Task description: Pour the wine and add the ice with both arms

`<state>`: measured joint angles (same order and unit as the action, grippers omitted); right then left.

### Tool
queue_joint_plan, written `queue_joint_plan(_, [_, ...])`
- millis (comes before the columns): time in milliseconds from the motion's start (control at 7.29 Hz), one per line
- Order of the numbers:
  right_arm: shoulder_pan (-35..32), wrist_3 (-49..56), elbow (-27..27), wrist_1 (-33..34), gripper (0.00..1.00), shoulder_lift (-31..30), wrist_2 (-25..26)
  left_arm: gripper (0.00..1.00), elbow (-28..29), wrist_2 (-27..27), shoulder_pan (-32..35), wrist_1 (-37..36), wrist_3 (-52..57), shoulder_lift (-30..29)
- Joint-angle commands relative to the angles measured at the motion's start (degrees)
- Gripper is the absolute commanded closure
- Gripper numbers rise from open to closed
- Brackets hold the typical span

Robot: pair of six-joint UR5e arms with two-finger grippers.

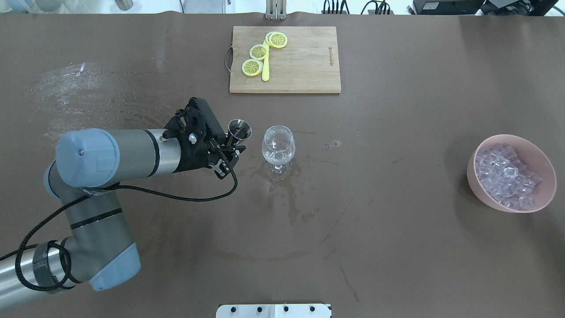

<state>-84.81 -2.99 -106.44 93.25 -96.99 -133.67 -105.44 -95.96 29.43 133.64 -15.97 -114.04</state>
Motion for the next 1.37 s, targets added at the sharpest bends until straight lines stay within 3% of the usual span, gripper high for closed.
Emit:
queue_joint_plan(0, [0.0, -0.1, -0.1, 0.0, 0.00, -0.3, -0.5, 1.00, -0.1, -0.6, -0.2, -4.0, 2.4, -2.0])
queue_joint_plan(1234, [0.0, -0.8, 0.0, 0.0, 0.00, -0.9, -1.2, 1.00, -1.5, -0.6, -0.2, -20.3, 5.5, -7.2])
